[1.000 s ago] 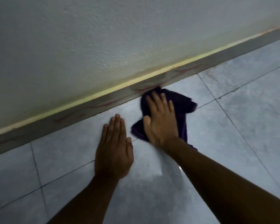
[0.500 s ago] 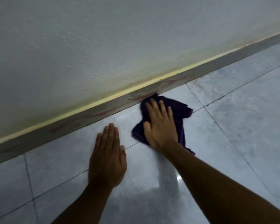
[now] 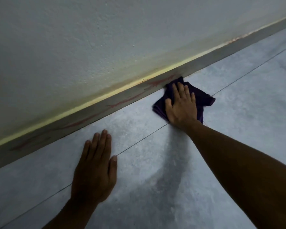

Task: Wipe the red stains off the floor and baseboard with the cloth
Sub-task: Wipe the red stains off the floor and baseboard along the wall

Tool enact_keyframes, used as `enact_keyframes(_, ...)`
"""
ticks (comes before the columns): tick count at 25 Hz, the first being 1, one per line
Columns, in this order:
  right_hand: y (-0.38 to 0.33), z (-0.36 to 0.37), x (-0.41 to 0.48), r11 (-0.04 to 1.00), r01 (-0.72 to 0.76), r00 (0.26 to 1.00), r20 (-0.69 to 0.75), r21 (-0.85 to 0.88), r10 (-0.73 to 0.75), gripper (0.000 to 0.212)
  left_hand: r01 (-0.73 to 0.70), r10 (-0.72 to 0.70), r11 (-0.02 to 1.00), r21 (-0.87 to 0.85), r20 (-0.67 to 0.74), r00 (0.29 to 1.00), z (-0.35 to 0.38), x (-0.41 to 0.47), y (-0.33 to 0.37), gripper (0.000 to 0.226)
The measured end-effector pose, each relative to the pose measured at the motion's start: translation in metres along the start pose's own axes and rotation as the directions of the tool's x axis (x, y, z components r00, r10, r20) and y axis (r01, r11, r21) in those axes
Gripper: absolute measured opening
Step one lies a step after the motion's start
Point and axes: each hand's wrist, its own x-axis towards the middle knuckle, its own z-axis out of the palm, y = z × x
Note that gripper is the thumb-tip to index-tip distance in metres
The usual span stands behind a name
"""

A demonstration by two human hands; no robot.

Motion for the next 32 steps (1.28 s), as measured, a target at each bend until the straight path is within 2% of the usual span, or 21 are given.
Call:
enact_keyframes(4, -0.028, 0.003, -0.008, 0.998, -0.058, 0.998, -0.017, 0.039, 0.058, 0.071, -0.014, 0.014, 1.000, -0.010, -0.019, 1.000, 0.000, 0.000, 0.000, 0.065)
enact_keyframes(7, -0.058, 0.015, -0.045, 0.993, 0.078, 0.997, -0.010, 0.091, -0.078, 0.078, -0.021, 0.021, 1.000, 0.002, -0.034, 0.999, -0.001, 0.000, -0.001, 0.064)
enact_keyframes(9, -0.053, 0.019, -0.048, 0.987, 0.130, 0.991, 0.003, 0.096, -0.131, 0.080, -0.017, 0.016, 1.000, -0.003, -0.030, 0.999, -0.001, 0.000, 0.001, 0.064)
enact_keyframes(10, -0.044, 0.017, -0.038, 0.993, 0.095, 0.995, -0.010, 0.070, -0.094, 0.080, -0.017, 0.017, 1.000, -0.013, -0.036, 0.999, 0.000, 0.000, 0.002, 0.064)
enact_keyframes(13, -0.019, 0.007, -0.004, 0.981, -0.174, 0.983, -0.049, 0.081, 0.179, 0.080, -0.017, 0.016, 1.000, -0.023, -0.054, 0.998, 0.000, 0.000, 0.001, 0.063)
enact_keyframes(14, -0.017, 0.008, 0.003, 0.975, -0.205, 0.976, -0.056, 0.088, 0.211, 0.081, -0.016, 0.014, 1.000, -0.027, -0.055, 0.998, -0.001, 0.002, 0.001, 0.063)
enact_keyframes(20, -0.012, 0.015, 0.007, 0.982, -0.180, 0.982, -0.053, 0.052, 0.183, 0.085, -0.019, 0.018, 0.989, -0.146, -0.006, 1.000, -0.019, -0.010, -0.013, 0.060)
enact_keyframes(22, -0.014, 0.014, 0.003, 0.983, -0.181, 0.980, -0.075, 0.037, 0.184, 0.087, 0.105, -0.111, 0.988, -0.115, -0.045, 0.993, -0.028, -0.044, -0.045, 0.060)
enact_keyframes(25, -0.057, 0.019, -0.026, 0.993, -0.111, 0.991, -0.073, 0.036, 0.114, 0.089, 0.310, -0.312, 0.950, -0.034, -0.084, 0.946, -0.039, -0.109, -0.084, 0.064)
enact_keyframes(28, -0.129, 0.032, -0.091, 1.000, 0.009, 0.999, -0.042, -0.003, -0.009, 0.087, 0.330, -0.332, 0.943, -0.038, -0.069, 0.941, -0.037, -0.123, -0.084, 0.065)
enact_keyframes(30, -0.182, 0.046, -0.140, 0.979, 0.201, 0.980, 0.000, -0.024, -0.201, 0.084, 0.331, -0.333, 0.942, -0.049, -0.054, 0.941, -0.038, -0.118, -0.081, 0.065)
enact_keyframes(32, -0.224, 0.058, -0.177, 0.892, 0.451, 0.891, 0.057, -0.011, -0.450, 0.077, 0.319, -0.320, 0.948, -0.018, -0.049, 0.946, -0.039, -0.118, -0.083, 0.063)
